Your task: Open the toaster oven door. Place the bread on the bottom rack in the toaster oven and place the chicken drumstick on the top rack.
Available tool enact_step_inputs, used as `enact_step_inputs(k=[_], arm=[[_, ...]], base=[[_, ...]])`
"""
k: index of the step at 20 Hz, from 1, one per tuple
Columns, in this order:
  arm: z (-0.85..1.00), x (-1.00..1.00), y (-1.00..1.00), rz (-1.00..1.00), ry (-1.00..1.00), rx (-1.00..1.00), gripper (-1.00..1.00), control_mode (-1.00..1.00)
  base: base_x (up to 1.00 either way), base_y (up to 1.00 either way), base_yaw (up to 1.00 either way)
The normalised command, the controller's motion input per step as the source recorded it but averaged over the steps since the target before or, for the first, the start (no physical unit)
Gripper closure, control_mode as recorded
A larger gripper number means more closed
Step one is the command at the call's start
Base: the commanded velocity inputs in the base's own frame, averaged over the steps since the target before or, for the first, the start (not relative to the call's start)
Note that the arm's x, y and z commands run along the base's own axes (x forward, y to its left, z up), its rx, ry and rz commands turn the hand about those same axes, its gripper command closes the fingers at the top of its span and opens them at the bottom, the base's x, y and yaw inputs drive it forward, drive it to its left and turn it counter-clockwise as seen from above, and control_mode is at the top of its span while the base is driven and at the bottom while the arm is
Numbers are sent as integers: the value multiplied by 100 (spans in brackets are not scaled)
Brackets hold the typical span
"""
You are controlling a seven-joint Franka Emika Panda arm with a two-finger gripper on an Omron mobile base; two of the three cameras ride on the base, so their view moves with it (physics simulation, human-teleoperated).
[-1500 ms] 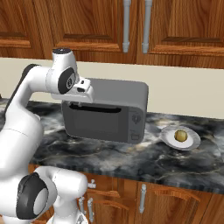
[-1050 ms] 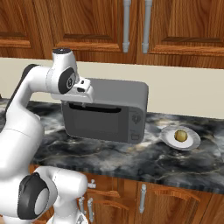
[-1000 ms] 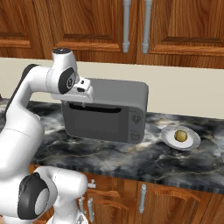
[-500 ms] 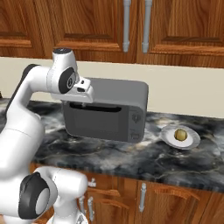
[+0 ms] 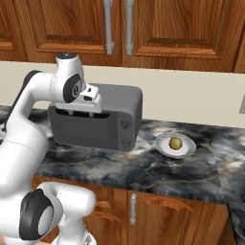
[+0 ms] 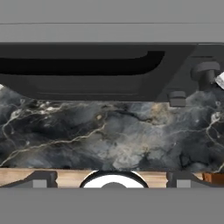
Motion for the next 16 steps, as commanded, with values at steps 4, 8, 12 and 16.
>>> enact_step_inputs(k=[4,8,12,16], arm=[[0,0,0,0,0,0,-100,100],[0,0,0,0,0,0,-100,100],[0,0,0,0,0,0,-100,100],[0,0,0,0,0,0,-100,100]], base=[[4,-70,0],[5,-61,0],[25,-39,0],[37,-29,0]])
